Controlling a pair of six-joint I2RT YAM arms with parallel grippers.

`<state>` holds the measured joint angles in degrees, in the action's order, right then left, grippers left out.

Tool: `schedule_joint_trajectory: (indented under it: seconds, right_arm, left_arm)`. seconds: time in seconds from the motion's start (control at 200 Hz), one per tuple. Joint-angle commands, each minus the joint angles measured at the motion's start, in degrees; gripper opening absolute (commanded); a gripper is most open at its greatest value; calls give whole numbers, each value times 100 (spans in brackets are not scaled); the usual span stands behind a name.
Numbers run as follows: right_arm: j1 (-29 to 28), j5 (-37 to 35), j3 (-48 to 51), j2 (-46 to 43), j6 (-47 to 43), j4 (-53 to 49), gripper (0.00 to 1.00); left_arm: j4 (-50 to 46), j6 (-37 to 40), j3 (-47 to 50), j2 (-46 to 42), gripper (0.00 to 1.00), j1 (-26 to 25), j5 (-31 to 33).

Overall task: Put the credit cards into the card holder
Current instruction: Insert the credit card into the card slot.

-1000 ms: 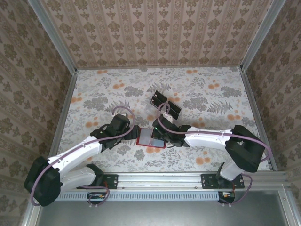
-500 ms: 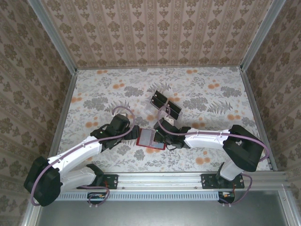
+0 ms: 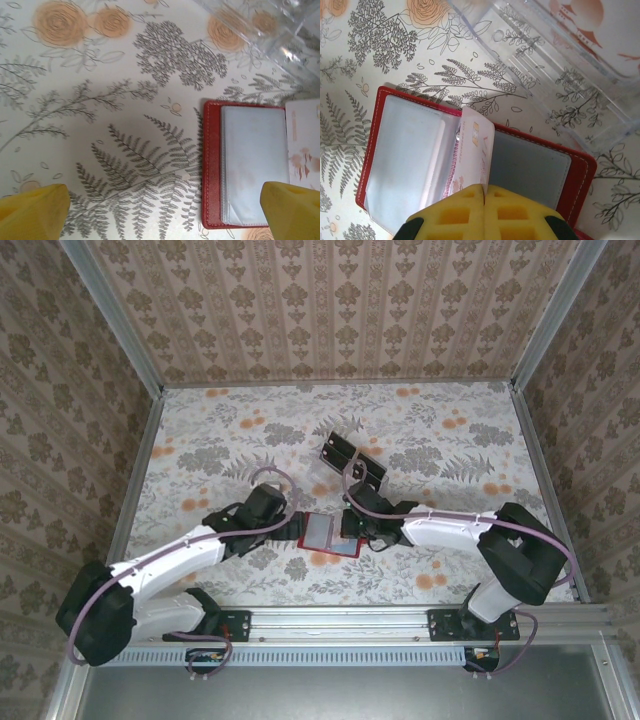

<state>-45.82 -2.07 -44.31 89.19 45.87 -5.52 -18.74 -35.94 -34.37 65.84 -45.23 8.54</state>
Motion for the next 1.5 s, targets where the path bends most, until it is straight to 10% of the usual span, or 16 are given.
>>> schedule_joint_trajectory:
  seconds: [0.0, 1.495]
  right_arm:
    - [120, 300, -129, 169, -785, -626, 0]
    - [85, 112, 1478, -1543, 985, 1767, 0]
  left_arm:
    - [81, 88, -241, 243, 100, -173, 50]
    - [501, 340, -262, 1846, 100, -517, 442]
